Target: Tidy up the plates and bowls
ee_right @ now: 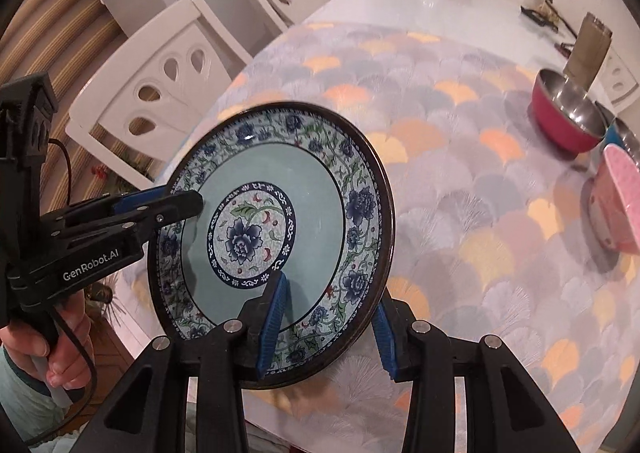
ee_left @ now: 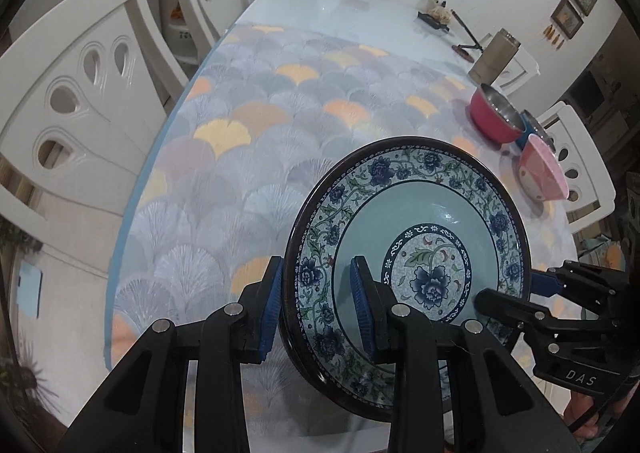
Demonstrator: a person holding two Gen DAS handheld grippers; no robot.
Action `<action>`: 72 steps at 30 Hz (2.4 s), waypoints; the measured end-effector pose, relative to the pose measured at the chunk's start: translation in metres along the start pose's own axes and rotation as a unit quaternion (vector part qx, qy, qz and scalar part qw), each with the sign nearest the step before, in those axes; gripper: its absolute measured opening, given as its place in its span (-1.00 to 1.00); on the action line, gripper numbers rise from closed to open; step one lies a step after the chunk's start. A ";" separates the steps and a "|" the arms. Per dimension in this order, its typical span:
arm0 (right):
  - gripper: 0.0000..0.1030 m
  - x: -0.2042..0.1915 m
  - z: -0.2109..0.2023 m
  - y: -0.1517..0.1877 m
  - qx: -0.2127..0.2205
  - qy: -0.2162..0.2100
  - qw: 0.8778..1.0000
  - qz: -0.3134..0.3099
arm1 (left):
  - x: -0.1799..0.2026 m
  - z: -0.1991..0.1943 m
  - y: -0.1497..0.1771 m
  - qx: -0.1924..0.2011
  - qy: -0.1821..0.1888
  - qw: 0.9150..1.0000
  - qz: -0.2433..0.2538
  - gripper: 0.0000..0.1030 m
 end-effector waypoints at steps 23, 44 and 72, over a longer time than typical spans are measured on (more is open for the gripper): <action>-0.22 0.012 0.035 0.015 -0.072 0.014 0.997 0.039 | -0.005 0.009 0.004 -0.011 -0.009 1.000 0.004 -0.43; -0.20 0.036 0.009 -0.003 -0.044 0.040 0.996 0.059 | 0.024 0.000 -0.055 0.039 0.035 0.998 0.033 -0.43; 0.09 0.385 -0.073 -0.019 0.027 0.121 0.955 0.270 | 0.326 0.162 -0.080 -0.061 0.138 0.988 0.026 -0.01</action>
Point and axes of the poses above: each gripper's, at about its wrist camera, not at the fingertips, and z roughly the way its jaws point, x to its right, y to its underside, the point moved 1 cm from there along z, roughly the way its jaws point, and after that the axes turned 14 degrees about x, right-handed, at the moved point
